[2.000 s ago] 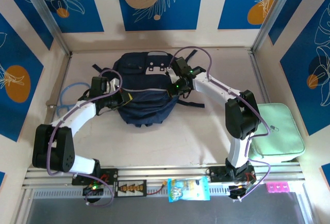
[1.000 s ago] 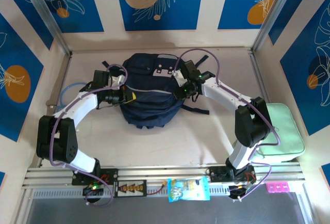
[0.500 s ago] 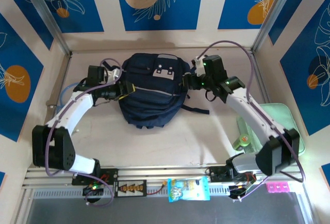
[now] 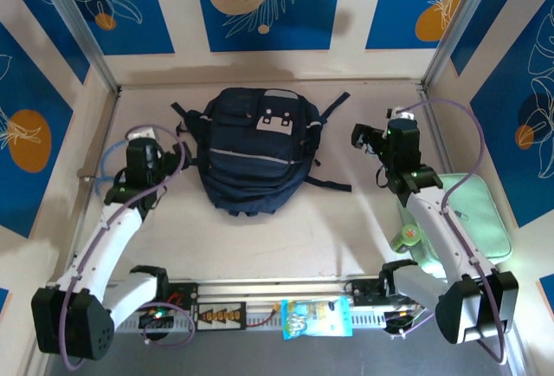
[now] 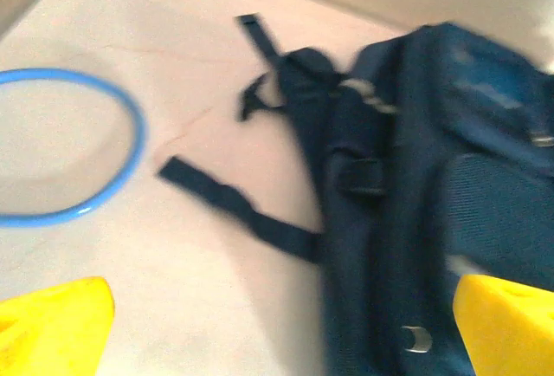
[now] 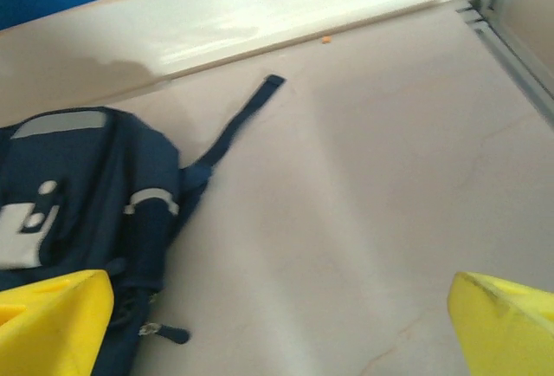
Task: Pack the student bag
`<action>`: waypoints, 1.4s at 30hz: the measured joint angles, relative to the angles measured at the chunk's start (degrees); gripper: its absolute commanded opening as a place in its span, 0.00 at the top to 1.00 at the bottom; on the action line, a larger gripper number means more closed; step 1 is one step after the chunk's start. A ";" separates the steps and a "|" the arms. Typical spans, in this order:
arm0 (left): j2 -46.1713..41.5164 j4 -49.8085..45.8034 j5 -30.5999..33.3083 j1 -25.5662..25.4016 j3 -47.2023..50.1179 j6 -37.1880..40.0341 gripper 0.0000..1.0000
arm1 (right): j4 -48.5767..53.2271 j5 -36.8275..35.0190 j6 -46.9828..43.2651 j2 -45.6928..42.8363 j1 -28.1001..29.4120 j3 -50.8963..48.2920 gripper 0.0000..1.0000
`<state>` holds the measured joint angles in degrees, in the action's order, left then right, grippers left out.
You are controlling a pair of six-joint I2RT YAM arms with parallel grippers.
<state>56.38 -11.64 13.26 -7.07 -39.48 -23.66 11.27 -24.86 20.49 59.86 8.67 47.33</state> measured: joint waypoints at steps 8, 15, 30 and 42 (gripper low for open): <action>2.27 18.23 8.55 0.37 15.89 9.14 0.01 | -15.02 -3.48 -2.27 1.07 -1.55 -16.90 0.01; 10.25 39.85 4.76 0.63 22.10 17.09 0.01 | -26.62 -4.17 -8.24 8.48 0.11 -20.98 0.01; 28.39 67.43 -0.83 0.70 24.17 24.00 0.01 | -49.57 4.61 -19.17 21.57 -0.17 -23.15 0.01; 32.96 71.56 1.18 0.85 22.43 24.02 0.00 | -57.51 12.57 -17.16 25.97 -5.49 -24.90 0.01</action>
<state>89.34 59.92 14.44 -6.22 -17.06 0.36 -46.24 -12.29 3.33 85.82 3.18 22.44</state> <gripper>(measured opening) 0.996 0.990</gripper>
